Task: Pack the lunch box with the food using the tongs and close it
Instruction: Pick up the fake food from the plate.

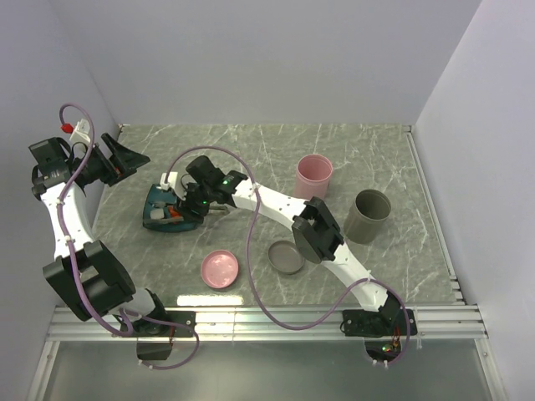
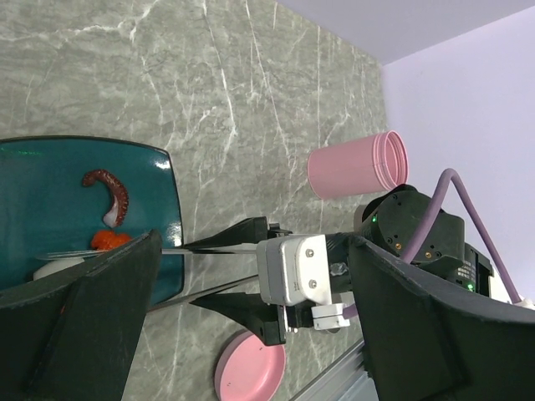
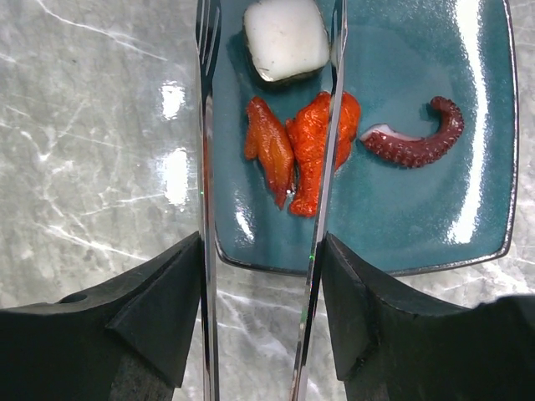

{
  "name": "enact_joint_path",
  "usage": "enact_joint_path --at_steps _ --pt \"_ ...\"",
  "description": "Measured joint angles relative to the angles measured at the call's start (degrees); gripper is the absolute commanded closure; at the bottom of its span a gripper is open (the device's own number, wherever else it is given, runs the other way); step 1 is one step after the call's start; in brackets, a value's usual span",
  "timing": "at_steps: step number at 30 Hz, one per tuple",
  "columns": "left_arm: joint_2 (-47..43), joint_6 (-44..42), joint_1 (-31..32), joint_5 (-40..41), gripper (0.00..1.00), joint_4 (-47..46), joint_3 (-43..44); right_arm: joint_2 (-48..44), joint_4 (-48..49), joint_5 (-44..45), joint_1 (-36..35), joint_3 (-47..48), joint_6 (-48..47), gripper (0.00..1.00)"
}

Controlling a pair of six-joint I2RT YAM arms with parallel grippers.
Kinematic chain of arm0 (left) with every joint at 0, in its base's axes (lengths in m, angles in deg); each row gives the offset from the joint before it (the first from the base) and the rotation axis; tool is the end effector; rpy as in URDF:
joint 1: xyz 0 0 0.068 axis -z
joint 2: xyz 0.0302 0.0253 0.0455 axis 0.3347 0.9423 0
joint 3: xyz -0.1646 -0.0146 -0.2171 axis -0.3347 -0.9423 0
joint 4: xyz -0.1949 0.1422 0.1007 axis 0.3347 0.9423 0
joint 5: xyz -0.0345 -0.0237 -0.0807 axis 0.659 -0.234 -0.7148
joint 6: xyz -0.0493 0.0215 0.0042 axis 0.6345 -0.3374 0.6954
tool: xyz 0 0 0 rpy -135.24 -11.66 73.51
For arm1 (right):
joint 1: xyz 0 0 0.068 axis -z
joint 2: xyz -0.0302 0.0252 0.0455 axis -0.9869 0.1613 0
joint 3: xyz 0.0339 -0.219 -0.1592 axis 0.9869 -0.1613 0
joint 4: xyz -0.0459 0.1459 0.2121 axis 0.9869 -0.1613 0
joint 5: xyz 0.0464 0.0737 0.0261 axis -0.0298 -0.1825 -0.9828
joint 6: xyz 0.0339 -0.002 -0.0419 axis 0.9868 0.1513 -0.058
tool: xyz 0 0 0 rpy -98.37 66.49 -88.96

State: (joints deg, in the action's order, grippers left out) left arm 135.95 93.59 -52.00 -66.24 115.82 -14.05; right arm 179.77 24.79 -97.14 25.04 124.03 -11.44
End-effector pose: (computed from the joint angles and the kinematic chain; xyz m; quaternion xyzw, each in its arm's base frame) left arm 0.2667 0.1329 0.3417 -0.1217 0.8061 -0.3942 0.4243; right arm 0.3040 0.4724 0.2095 -0.6426 0.6220 0.3006 0.3314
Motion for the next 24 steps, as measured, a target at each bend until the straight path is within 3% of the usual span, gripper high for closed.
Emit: enact_joint_path --at_steps 8,24 --pt "0.0 0.0 -0.04 -0.02 0.01 -0.02 0.0 0.2 -0.52 1.46 -0.07 0.11 -0.76 0.38" --pt "0.0 0.04 -0.15 0.0 0.01 -0.04 0.0 0.17 -0.76 1.77 -0.07 0.11 -1.25 0.59"
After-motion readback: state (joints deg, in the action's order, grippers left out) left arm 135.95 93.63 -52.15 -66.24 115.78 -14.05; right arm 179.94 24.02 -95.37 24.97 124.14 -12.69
